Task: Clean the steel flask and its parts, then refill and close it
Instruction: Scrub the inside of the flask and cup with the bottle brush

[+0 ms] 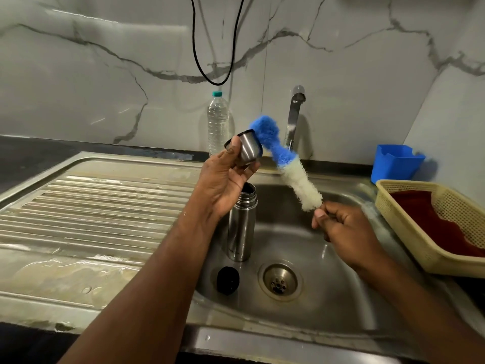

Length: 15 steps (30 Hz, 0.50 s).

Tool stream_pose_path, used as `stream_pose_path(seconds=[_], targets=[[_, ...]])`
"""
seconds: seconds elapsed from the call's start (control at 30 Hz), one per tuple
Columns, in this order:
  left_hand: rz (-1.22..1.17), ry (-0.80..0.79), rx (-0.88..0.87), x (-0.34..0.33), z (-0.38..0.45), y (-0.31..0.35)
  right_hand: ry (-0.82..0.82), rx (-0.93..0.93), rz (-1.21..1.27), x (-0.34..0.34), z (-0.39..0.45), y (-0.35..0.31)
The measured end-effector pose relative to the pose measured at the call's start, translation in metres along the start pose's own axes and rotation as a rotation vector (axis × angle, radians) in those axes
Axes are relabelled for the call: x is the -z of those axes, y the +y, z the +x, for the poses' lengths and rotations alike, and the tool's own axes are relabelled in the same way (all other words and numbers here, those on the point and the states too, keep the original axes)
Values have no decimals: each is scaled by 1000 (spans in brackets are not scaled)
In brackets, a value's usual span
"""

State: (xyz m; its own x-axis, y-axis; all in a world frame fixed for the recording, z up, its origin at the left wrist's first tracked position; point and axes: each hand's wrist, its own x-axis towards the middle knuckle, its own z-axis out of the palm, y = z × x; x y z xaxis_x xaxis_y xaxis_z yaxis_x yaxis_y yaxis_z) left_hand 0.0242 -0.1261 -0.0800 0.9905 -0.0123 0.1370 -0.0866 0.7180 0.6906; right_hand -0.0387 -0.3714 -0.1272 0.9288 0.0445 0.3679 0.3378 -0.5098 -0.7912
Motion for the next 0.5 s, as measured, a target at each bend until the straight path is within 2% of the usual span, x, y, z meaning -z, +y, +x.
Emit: stream_pose_path(seconds=[0.13,0.27,0.4,0.5], targets=[[-51,-1,20,-6,-2,-1,13,69,-24,-2,-4,-2],[-87,22,43,-7,-4,-3,13,7,-55,-3,-3,1],[-166,20,65,-10,-3,-4,12,78,-90,-5,-5,-3],[-156,17,72,-8,-5,-5,28,34,-148,-6,-4,-1]])
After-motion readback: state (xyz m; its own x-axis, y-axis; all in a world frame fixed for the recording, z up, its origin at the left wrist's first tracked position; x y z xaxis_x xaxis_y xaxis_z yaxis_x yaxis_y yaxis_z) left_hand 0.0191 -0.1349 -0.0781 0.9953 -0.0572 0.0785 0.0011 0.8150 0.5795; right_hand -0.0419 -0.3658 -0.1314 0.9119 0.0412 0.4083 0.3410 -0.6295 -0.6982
